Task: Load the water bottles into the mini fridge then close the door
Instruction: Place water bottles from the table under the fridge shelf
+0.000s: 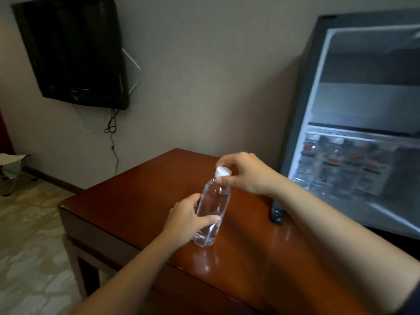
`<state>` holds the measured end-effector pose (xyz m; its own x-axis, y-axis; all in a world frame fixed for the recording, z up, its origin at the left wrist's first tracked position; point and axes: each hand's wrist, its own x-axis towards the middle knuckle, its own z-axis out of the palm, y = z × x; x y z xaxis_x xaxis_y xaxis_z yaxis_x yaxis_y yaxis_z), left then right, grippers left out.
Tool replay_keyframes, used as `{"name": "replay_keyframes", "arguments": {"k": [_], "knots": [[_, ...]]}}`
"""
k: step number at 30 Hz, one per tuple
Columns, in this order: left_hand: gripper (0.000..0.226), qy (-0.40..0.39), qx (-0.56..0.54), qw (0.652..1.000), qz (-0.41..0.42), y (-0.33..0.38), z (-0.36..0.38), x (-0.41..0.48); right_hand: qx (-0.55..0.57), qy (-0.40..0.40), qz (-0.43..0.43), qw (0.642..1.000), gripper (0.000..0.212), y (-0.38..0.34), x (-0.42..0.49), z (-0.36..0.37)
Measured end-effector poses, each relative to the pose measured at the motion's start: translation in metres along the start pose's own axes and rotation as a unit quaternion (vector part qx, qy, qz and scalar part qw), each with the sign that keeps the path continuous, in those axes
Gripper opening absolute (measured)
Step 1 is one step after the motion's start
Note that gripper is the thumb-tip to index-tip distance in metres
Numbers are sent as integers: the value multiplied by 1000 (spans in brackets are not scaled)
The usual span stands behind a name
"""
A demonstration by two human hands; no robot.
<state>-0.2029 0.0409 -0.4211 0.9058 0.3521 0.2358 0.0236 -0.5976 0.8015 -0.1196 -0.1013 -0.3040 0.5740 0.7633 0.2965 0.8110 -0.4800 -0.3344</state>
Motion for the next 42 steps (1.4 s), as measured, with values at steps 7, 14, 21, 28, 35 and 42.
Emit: {"name": "replay_keyframes", "arguments": {"k": [7,14,21,28,35,42], "knots": [[63,-73,-36,994,78,75,69,24,1,4,116,993,36,56,-51,-63],[48,-123,-89,981,121,143,149,54,-54,78,219,971,35,112,-92,-114],[56,-190,-176,959,116,190,227,71,-85,127,331,931,35,176,-115,-144],[65,-245,-200,939,131,211,282,73,-110,153,408,893,27,219,-128,-153],[75,-271,-191,931,154,221,311,75,-94,209,442,867,43,250,-130,-151],[72,-310,-207,915,155,223,327,88,-23,270,476,837,36,265,-126,-149]]}}
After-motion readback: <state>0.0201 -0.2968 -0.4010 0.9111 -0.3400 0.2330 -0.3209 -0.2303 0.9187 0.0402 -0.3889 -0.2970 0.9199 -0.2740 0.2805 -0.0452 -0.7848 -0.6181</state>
